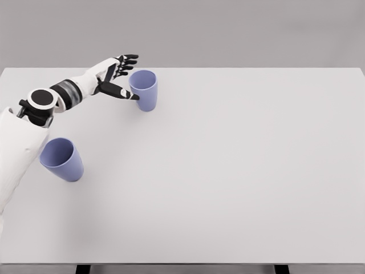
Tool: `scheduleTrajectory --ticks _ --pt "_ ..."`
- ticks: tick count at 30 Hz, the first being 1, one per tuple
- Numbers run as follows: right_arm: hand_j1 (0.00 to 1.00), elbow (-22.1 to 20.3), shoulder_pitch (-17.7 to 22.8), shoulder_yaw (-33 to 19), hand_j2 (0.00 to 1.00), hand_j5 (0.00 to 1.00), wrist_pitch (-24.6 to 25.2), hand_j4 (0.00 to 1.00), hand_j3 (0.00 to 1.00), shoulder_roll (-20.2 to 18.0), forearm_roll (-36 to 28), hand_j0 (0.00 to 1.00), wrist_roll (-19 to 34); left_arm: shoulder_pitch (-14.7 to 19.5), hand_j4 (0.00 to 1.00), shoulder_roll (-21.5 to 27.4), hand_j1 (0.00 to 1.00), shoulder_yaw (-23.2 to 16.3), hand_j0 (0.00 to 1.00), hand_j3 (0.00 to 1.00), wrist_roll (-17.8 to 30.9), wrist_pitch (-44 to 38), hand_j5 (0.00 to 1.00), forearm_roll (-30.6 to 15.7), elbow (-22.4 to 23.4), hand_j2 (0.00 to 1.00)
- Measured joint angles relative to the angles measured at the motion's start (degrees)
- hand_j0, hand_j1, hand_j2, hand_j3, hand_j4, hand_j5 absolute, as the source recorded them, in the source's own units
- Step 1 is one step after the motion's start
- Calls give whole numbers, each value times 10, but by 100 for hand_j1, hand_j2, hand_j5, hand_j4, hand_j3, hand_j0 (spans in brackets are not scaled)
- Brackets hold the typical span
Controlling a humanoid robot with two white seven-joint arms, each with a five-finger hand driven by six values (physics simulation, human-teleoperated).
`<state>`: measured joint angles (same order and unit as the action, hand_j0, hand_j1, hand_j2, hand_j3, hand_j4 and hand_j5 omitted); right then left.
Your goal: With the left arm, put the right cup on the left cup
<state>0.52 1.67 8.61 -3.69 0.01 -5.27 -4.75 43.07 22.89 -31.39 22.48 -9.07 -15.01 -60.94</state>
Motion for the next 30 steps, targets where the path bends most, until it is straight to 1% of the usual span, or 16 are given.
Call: scheduleTrajectory --ticks 18,30 --pt "100 0 0 0 100 100 0 100 100 0 0 100 0 1 100 -13 100 -3 100 100 0 0 100 0 9 100" --pt "100 0 0 0 100 100 0 100 100 0 0 100 0 16 100 -30 100 -3 100 100 0 0 100 0 42 100"
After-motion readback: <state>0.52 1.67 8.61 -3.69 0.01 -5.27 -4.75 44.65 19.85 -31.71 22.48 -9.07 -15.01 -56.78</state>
